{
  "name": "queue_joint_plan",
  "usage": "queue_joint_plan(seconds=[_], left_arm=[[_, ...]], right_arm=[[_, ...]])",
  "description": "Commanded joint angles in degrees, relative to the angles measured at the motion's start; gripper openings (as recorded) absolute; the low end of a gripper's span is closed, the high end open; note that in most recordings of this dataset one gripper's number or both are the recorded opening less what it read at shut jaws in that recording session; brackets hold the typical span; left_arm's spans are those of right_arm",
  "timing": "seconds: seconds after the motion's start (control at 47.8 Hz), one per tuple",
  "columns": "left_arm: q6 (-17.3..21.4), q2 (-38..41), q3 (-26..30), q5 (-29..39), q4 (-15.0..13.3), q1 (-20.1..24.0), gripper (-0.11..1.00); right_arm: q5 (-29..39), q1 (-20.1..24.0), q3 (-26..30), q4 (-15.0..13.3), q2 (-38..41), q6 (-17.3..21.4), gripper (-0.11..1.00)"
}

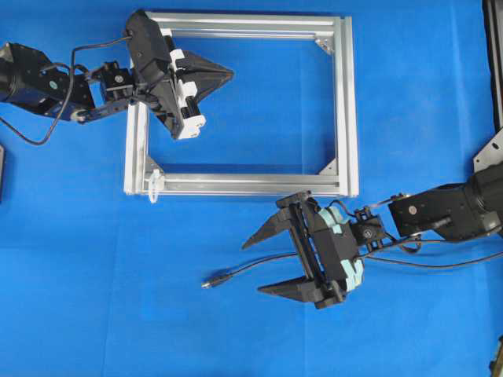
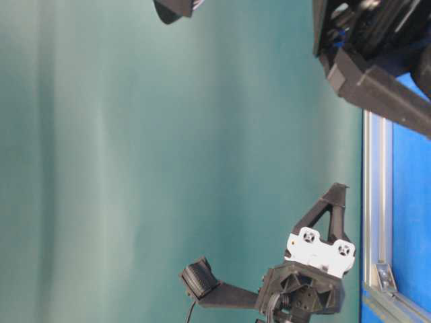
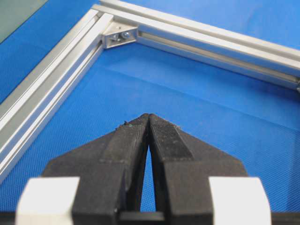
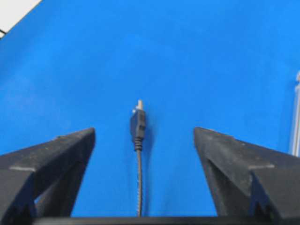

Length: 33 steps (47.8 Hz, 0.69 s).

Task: Insert the wire through the string loop located on the left side.
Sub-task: 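Close the right gripper on the black USB cable near its plug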

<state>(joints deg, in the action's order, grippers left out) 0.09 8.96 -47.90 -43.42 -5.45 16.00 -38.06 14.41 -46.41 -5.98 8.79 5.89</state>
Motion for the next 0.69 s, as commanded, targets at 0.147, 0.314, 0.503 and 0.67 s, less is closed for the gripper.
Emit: queue_joint_plan(seconds=[0.147,0.314,0.503,0.67], left_arm=[[0.00,-1.76,0.70,-0.09,0.26,0.18,0.00],[-0.26,-1.76,0.62,0.26,0.18,0.18,0.00],[-0.35,-1.76,0.62,0.26,0.26,0.18,0.00],[-0.35,-1.76,0.44,0.26,0.26,0.18,0.00]], right_arm=[[-1.14,0.18,1.05,0.44,-0.44,0.18,0.87],[-3.87,0.26,1.49,0.70,2.72,0.35,0.86],[-8.26,0.35,2.72,2.99,8.61,1.67,0.86],[-8.88,0.35,4.57,4.57,12.74,2.02,0.86]])
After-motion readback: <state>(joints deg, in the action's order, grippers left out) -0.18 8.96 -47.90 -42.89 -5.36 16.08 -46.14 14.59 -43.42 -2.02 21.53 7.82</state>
